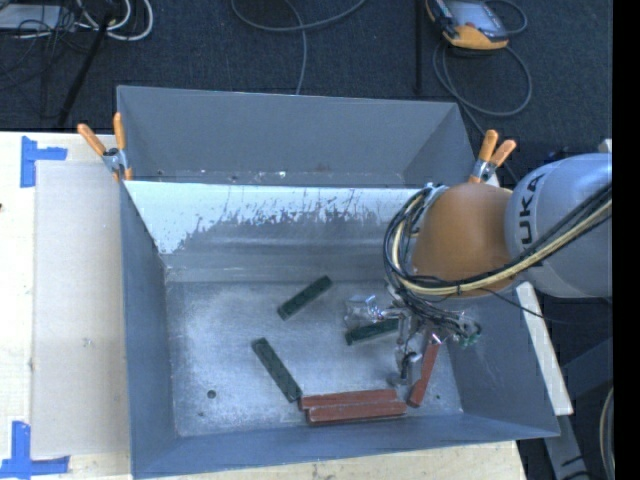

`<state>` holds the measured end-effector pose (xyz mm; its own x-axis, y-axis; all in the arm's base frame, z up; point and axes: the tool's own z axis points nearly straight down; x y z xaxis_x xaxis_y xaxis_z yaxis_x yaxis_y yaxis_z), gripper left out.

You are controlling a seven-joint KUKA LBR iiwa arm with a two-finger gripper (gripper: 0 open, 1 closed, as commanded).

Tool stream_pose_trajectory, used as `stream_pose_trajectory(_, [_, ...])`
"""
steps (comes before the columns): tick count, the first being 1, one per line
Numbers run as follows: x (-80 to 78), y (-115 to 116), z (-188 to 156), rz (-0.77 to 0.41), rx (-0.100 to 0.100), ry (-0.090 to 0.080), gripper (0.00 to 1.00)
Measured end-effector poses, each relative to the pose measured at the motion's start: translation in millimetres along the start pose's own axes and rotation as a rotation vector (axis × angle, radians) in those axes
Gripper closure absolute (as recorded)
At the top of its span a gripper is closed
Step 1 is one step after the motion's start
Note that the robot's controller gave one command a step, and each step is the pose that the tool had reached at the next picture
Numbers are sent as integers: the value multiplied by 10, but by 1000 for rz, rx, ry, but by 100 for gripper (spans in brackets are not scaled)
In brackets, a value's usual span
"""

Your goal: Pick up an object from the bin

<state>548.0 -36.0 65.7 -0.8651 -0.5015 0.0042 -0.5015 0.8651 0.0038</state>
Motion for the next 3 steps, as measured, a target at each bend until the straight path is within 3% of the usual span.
stream_pose_trajectory(1, [-11, -3, -39, -1, 3, -5, 100])
stream_pose_trajectory(2, [-115, 37, -1539, -55, 9, -13, 100])
stream_pose_trajectory(3, [-361, 173, -1887, -371, 7, -9, 100])
